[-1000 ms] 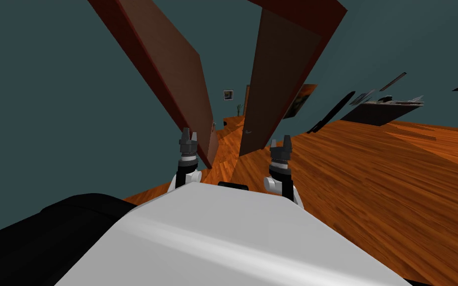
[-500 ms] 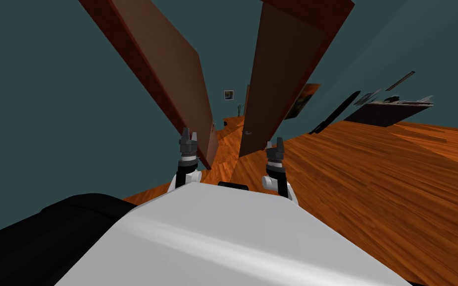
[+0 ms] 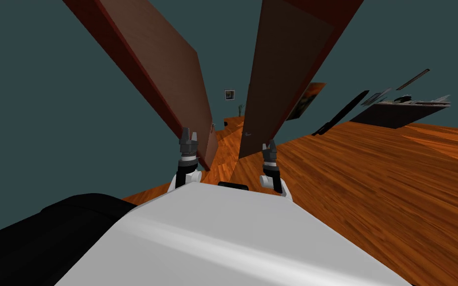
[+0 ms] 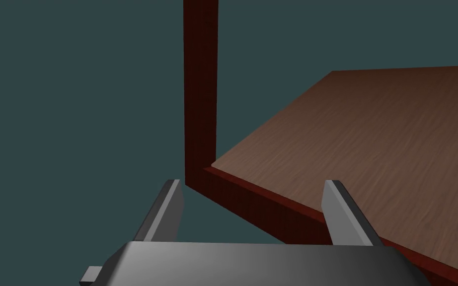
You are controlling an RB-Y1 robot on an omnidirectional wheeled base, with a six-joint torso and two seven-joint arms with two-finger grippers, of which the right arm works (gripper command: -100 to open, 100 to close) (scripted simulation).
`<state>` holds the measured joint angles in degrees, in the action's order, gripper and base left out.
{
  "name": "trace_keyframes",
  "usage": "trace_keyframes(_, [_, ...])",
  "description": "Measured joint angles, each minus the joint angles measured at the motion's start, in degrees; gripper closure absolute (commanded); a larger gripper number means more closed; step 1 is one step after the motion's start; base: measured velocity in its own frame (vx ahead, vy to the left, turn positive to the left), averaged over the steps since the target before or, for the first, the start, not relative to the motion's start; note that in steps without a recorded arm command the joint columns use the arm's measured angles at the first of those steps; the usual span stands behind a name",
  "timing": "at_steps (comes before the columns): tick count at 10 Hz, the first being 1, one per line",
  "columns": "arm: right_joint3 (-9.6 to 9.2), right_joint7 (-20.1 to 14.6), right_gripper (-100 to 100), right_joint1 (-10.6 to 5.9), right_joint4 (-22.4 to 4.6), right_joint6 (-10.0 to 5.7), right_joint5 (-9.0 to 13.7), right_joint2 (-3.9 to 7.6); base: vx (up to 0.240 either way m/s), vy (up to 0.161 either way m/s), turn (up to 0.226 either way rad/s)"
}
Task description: Push the door open
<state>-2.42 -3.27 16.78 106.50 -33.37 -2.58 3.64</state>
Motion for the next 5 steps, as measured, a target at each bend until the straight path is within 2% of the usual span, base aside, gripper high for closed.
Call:
trace_keyframes(2, [-0.38,-0.2,-100,-0.94,-2.9,-0.74,-0.6,-0.07,0.055,-0.039,0.020])
trace_keyframes(4, [-0.35,-0.9,-100,-2.02,-6.3,-1.52,-1.0,0.41,0.088,-0.055,0.041])
trace_keyframes(5, [-0.52,-1.1,-100,-2.96,-8.0,-1.80,-1.4,0.36,0.063,-0.052,0.023])
